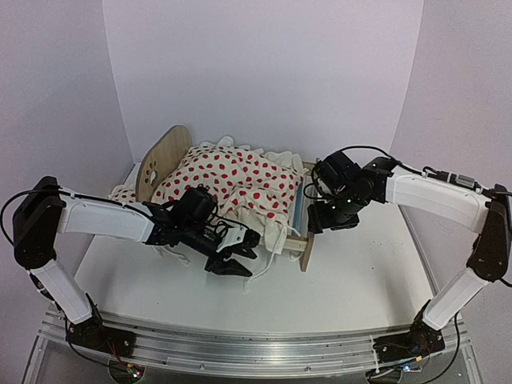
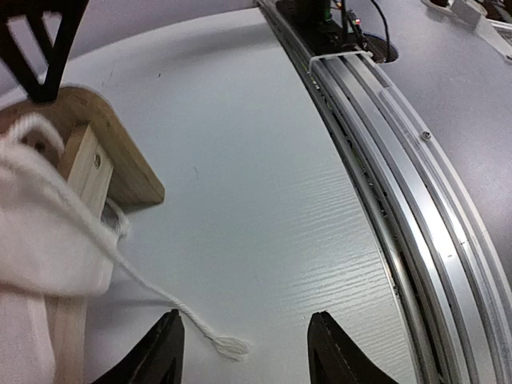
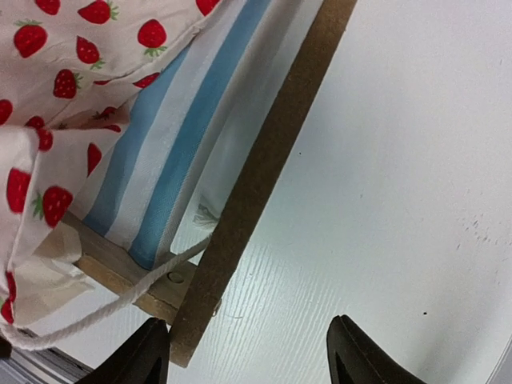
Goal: Set up the pet bed
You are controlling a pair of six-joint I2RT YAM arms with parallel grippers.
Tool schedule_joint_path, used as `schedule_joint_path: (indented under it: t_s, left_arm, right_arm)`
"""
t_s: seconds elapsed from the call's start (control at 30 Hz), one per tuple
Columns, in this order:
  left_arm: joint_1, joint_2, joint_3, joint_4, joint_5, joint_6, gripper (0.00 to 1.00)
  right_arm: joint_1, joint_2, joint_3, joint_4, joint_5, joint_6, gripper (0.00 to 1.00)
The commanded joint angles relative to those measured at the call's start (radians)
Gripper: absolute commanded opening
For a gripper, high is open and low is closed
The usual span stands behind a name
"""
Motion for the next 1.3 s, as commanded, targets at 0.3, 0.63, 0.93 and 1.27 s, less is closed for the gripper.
schedule_joint_path:
  t_s: [0.3,0.63,0.93,1.27]
  left_arm:
    - [-0.020,0.030,0.450,-0.297,-0.253,0.206,0.51]
    - [0.017,0.225,0.548,-0.434,-0.432,0.270,0.60]
    - [0.019,0.389,0.658,-0.371,-0.452,0.216,0.61]
    - [0.005,0.409,0.643,-0.408,-0.399,0.165,0.15]
  right_arm:
    - [-0.035,0.122,0.015,0.139,0.023,0.103,0.36]
    - [-0.068,0.193,0.086,0.140,0.039,0.016,0.14]
    - [-0.094,0.232,0.151,0.142,-0.023,-0.091,0.13]
    - [-0.096,0.158,0.152,0.141,-0.051,-0.103,0.29]
